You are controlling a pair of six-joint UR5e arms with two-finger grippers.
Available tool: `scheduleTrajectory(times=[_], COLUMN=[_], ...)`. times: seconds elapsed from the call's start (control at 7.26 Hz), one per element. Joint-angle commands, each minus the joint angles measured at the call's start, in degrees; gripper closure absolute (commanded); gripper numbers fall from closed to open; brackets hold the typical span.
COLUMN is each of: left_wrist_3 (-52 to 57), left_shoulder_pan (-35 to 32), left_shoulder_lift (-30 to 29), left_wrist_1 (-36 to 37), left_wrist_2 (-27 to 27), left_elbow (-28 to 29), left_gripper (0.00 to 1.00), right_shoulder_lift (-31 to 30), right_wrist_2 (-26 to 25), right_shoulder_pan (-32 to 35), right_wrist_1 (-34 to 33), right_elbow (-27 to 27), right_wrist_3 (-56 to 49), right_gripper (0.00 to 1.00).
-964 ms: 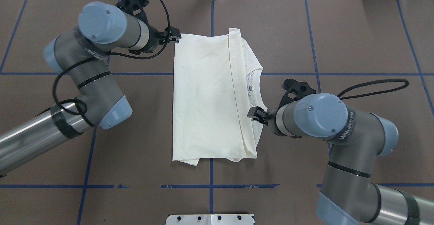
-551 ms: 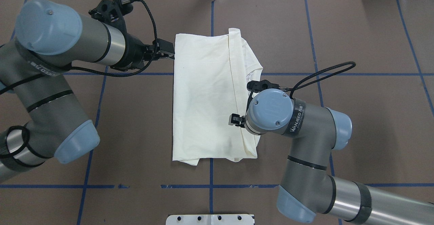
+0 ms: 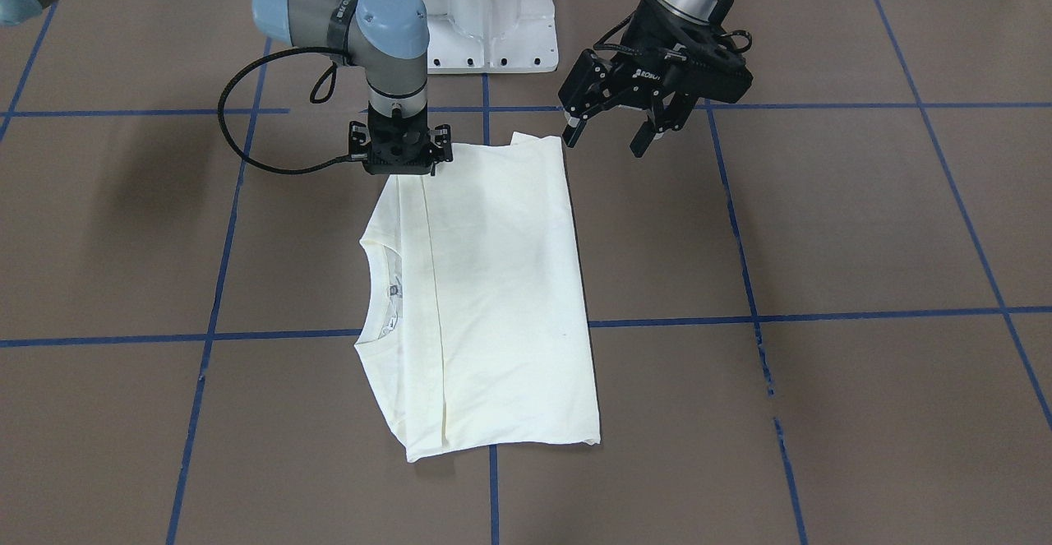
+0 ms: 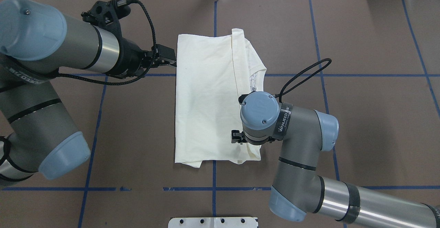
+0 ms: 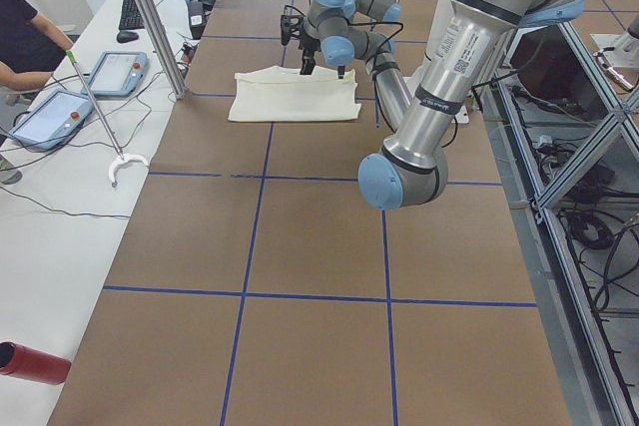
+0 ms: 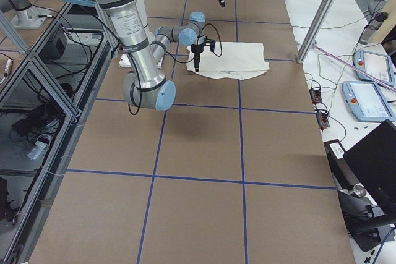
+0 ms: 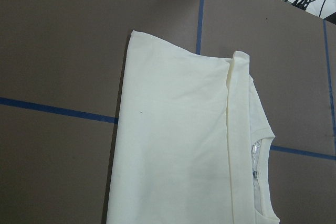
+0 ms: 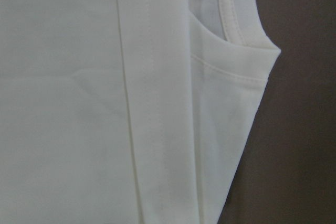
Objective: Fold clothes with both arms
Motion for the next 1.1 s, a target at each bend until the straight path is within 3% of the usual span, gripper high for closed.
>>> scheduleTrajectory(times=[0.0, 0.96], left_wrist_3=[-0.43, -0.61], left_shoulder_pan=[0.06, 0.23], left_shoulder_lift=[0.01, 0.01], left_wrist_1=[-0.05, -0.49], left_wrist_2=[-0.20, -0.82], left_elbow=[-0.11, 0.33], left_gripper=[0.00, 0.00], right_shoulder_lift=[0.15, 0.33], right_wrist_2=[1.69, 3.88], right_shoulder_pan=[-0.30, -0.39], right_wrist_1=[-4.52, -4.98], right_elbow=[-0.08, -0.17], right_wrist_3=[-1.29, -1.47], right_gripper=[0.00, 0.00])
